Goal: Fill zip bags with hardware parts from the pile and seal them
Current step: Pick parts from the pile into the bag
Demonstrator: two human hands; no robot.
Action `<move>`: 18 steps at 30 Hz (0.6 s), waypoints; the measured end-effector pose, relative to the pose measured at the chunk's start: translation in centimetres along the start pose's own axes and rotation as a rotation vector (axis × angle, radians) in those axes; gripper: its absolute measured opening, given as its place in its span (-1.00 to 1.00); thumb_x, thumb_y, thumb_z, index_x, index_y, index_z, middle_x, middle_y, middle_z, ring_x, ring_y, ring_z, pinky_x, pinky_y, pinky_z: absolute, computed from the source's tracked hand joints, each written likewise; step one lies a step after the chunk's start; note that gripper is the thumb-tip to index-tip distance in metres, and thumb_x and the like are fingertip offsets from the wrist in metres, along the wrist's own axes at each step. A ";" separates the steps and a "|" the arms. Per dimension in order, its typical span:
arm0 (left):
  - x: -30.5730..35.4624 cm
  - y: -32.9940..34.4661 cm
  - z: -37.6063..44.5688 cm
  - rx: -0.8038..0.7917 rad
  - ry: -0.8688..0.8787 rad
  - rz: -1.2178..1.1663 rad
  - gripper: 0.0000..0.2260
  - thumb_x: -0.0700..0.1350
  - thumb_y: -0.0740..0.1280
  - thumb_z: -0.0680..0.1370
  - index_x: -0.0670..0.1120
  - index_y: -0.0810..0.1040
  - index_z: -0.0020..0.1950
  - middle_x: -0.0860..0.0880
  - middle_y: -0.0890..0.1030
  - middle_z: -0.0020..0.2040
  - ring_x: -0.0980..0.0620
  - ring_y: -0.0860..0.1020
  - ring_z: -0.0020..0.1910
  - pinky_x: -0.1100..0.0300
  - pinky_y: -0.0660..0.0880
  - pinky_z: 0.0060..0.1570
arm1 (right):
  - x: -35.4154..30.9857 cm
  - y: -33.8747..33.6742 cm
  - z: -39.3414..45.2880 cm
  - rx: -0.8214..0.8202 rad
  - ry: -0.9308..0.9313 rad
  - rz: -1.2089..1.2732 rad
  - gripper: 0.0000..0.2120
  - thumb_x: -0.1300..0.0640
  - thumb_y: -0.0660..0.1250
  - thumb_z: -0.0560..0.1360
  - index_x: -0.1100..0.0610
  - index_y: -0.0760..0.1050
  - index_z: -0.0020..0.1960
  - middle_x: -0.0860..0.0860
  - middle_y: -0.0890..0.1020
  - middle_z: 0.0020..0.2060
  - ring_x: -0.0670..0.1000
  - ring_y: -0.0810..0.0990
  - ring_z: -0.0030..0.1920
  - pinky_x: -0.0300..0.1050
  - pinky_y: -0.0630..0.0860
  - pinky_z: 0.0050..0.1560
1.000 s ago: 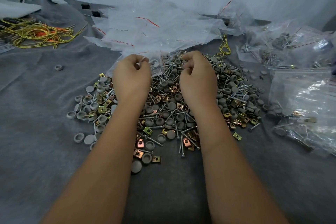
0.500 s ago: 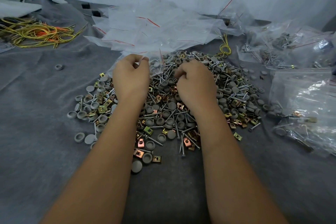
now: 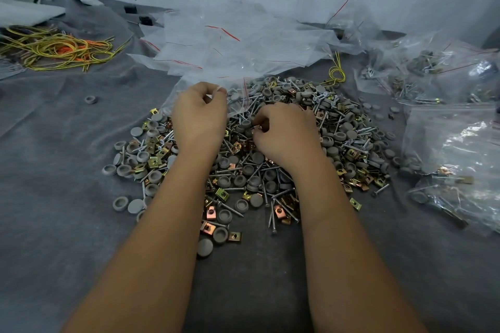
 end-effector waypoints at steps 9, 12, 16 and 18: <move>0.1 0.1 -0.1 -0.013 0.015 0.023 -0.83 -0.01 0.29 0.57 0.10 0.51 -0.23 0.08 0.44 -0.46 0.22 0.32 -0.61 0.23 0.26 -0.43 | 0.6 -0.6 0.2 0.166 0.056 0.252 -0.93 0.16 0.34 0.53 0.07 0.56 0.01 0.00 0.64 -0.09 0.09 0.57 -0.02 0.08 0.51 0.05; 0.2 0.1 -0.3 -0.024 0.048 0.031 -0.86 -0.01 0.27 0.57 0.12 0.52 -0.19 0.07 0.46 -0.45 0.20 0.35 -0.58 0.21 0.30 -0.43 | 0.9 -0.7 0.2 0.229 0.088 0.392 -0.95 0.17 0.34 0.53 0.05 0.55 -0.03 -0.10 0.56 -0.19 -0.01 0.54 -0.11 -0.04 0.51 -0.07; 0.8 0.3 -0.6 -0.041 0.116 0.067 -0.87 -0.02 0.28 0.56 0.15 0.50 -0.19 0.07 0.47 -0.40 0.14 0.40 -0.48 0.19 0.32 -0.41 | 1.3 -1.2 0.2 0.303 0.120 0.541 -0.87 0.22 0.33 0.54 0.07 0.61 0.03 -0.13 0.56 -0.19 -0.13 0.51 -0.18 -0.20 0.44 -0.14; 0.9 0.3 -0.6 -0.040 0.132 0.061 -0.90 -0.03 0.28 0.56 0.14 0.51 -0.13 0.07 0.46 -0.39 0.16 0.39 -0.48 0.20 0.29 -0.42 | 1.4 -1.4 0.1 0.313 0.133 0.556 -0.83 0.23 0.32 0.55 0.09 0.62 0.09 -0.05 0.63 -0.09 -0.08 0.56 -0.10 -0.16 0.50 -0.07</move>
Point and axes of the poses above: each hand's wrist, its own z-axis towards the middle knuckle, its own y-axis out of the palm, x = y × z, the point moved 6 cm from there along z, towards the middle knuckle
